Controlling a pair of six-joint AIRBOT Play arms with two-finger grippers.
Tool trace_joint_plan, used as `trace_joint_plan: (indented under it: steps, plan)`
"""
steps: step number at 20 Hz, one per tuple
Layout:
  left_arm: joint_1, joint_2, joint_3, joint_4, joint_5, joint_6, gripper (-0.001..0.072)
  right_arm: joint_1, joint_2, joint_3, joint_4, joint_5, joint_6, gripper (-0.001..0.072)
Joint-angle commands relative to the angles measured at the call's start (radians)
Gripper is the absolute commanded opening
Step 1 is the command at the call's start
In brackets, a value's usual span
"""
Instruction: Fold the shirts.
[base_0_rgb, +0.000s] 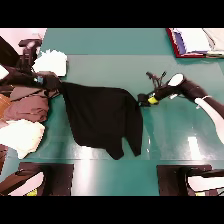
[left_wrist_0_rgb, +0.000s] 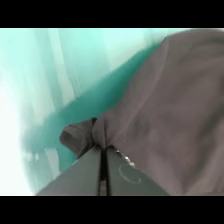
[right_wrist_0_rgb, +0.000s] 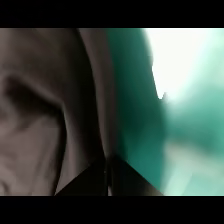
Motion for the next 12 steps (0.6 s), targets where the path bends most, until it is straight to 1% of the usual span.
trace_joint_plan:
  steps: [1, 4, 8, 10, 12]
  plan:
    - [0.001, 0.051, 0.173, -0.002, -0.013, 0.001, 0.0020, -0.047, 0.120, 0.146, -0.095, 0.084, 0.001, 0.0019]
    - [0.001, 0.124, 0.420, -0.016, -0.056, 0.000, 0.0020, -0.089, 0.317, 0.300, -0.182, 0.154, 0.002, 0.0019]
    - [0.001, 0.190, 0.677, -0.096, -0.103, 0.000, 0.0021, -0.110, 0.529, 0.476, -0.195, 0.208, 0.007, 0.0019]
    - [0.001, 0.214, 0.760, -0.142, -0.127, 0.001, 0.0020, -0.104, 0.600, 0.532, -0.250, 0.216, 0.053, 0.0019]
    - [0.001, 0.219, 0.814, -0.174, -0.140, 0.000, 0.0020, -0.086, 0.649, 0.565, -0.353, 0.238, 0.114, 0.0019]
